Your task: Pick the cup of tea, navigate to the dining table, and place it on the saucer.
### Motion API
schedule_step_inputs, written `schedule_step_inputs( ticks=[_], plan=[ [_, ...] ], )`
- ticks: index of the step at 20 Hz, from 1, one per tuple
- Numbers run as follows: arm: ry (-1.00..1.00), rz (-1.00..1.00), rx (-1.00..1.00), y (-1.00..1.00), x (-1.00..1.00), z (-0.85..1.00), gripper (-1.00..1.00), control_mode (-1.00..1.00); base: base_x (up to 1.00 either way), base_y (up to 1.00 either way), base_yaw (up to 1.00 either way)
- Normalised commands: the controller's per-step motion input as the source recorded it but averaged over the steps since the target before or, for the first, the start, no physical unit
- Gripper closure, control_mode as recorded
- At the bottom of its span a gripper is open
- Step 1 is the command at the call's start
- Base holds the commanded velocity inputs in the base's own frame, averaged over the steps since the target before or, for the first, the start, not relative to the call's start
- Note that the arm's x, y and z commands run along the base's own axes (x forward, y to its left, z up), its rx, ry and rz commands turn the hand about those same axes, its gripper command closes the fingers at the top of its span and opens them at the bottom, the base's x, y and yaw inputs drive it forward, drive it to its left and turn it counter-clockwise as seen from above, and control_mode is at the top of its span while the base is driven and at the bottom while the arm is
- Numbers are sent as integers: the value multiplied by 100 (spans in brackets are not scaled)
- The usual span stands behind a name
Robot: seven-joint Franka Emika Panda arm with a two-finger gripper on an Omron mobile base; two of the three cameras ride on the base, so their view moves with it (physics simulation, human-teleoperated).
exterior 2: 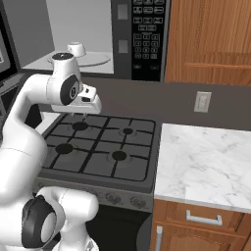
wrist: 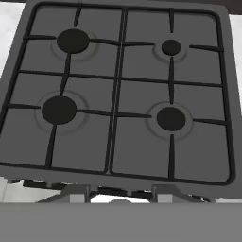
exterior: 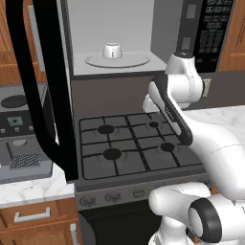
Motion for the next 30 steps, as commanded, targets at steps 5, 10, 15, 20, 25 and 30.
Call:
schedule_step_inputs(
  ticks=[5,10,15,20,25,30],
  plan=[
    [-2,0,0,17,2,1,-100,-100,0,0,0],
    [-19,0,0,48,-21,61,-100,-100,0,0,0],
    [-30,0,6,58,-23,91,-100,-100,0,0,0],
    [-32,0,5,62,-20,100,-100,-100,0,0,0],
    [-24,0,3,67,-2,100,-100,-100,0,0,0],
    [-6,0,0,22,0,52,-100,-100,0,0,0]
  ],
)
